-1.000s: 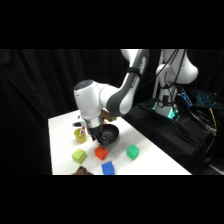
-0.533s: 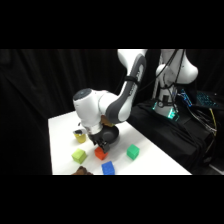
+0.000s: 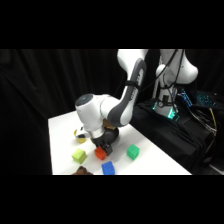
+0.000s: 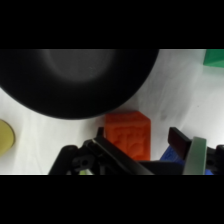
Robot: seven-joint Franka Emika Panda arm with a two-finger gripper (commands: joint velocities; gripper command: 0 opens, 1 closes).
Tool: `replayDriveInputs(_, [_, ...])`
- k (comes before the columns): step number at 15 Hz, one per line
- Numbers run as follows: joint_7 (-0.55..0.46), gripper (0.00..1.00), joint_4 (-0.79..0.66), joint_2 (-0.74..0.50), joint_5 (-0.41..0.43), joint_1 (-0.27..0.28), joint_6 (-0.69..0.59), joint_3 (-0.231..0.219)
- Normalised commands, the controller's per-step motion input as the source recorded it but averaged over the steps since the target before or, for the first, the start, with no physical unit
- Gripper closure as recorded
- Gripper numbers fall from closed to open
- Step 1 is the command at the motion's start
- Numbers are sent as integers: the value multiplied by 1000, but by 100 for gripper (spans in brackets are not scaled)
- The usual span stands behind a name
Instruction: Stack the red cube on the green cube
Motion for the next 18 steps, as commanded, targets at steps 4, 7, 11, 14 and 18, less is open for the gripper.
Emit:
replayDriveInputs(4, [-169, 0, -25, 52, -19, -105, 218, 84])
replayDriveInputs(7, [-134, 0, -57, 40, -26, -114, 317, 66])
replayDriveInputs(11, [-92, 28, -152, -48, -71, -80, 323, 36])
replayDriveInputs(14, [-60, 52, -231, -148, -115, -41, 292, 9])
replayDriveInputs(18, [-22, 71, -237, -186, -135, -5, 212, -16])
